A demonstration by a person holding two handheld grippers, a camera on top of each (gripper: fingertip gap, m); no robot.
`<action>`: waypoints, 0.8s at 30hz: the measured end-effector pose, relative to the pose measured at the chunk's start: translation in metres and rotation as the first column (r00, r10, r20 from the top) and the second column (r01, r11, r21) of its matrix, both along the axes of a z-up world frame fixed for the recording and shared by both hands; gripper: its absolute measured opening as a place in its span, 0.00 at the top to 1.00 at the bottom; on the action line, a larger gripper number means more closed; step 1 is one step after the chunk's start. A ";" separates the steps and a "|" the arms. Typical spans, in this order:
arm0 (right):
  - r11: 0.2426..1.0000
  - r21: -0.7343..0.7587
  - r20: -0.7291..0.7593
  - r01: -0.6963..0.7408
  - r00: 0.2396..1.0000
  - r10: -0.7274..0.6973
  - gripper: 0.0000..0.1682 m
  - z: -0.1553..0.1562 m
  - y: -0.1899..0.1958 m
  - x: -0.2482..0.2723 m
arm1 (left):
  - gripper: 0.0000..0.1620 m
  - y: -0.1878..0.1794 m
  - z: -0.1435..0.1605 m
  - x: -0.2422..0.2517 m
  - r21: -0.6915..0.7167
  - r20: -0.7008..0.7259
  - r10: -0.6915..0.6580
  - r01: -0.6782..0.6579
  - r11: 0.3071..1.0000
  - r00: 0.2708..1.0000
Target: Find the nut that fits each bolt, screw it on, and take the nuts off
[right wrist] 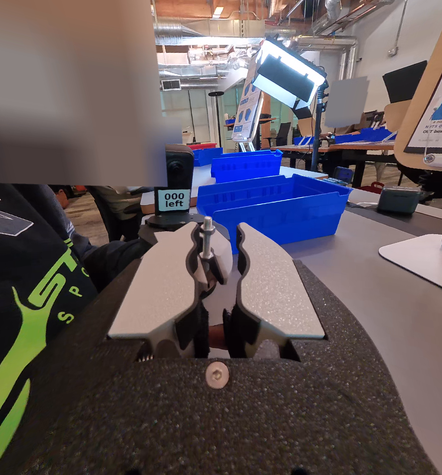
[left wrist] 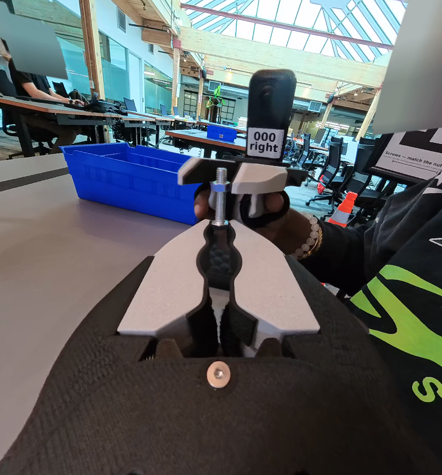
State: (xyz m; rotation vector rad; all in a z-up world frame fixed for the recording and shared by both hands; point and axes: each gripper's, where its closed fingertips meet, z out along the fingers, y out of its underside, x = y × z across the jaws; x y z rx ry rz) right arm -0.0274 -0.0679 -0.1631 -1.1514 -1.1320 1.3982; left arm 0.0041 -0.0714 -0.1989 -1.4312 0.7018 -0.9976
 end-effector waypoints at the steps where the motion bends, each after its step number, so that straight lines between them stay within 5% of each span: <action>1: 1.000 -0.004 -0.009 0.004 1.000 -0.004 0.85 0.001 0.001 0.004 | 0.94 0.000 0.001 -0.001 -0.001 0.006 0.003 -0.003 1.000 1.000; 5: 0.999 -0.009 -0.025 0.048 0.999 -0.048 0.94 0.001 0.011 0.014 | 0.94 0.000 0.001 -0.001 0.002 0.007 0.003 -0.003 1.000 1.000; 12: 1.000 0.010 -0.007 -0.018 1.000 0.018 0.84 -0.001 -0.005 -0.001 | 0.94 0.001 -0.002 -0.001 0.005 -0.015 0.013 -0.013 1.000 1.000; 24: 1.000 0.017 0.005 -0.001 1.000 0.001 0.82 -0.003 -0.002 -0.010 | 0.94 0.000 -0.003 0.002 0.011 -0.028 0.004 -0.004 1.000 1.000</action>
